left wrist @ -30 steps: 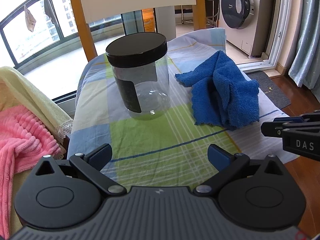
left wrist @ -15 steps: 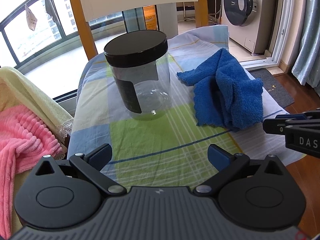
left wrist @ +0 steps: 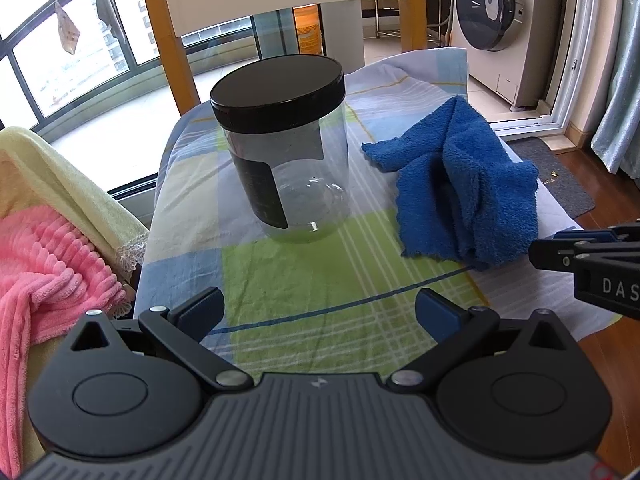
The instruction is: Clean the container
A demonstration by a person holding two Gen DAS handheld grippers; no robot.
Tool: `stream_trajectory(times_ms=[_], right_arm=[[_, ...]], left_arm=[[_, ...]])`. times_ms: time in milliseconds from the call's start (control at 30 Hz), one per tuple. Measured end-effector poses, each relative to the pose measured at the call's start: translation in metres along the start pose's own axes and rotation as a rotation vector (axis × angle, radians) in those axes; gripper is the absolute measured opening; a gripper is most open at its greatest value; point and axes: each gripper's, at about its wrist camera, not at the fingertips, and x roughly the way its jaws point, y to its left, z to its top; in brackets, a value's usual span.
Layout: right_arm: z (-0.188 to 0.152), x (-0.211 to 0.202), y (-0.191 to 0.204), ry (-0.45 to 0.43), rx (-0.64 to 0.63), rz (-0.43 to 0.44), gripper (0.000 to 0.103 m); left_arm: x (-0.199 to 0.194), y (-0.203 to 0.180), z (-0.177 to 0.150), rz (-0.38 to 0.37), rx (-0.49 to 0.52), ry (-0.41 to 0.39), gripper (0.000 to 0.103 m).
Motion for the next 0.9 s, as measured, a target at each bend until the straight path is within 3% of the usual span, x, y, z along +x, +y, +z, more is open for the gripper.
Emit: stream_trajectory(times_ms=[900], right_arm=[[0.0042, 0.0065, 0.0089, 0.000, -0.014, 0.022, 0.016]], left_arm=[[0.0105, 0.0065, 0.0030, 0.000, -0.018, 0.013, 0.102]])
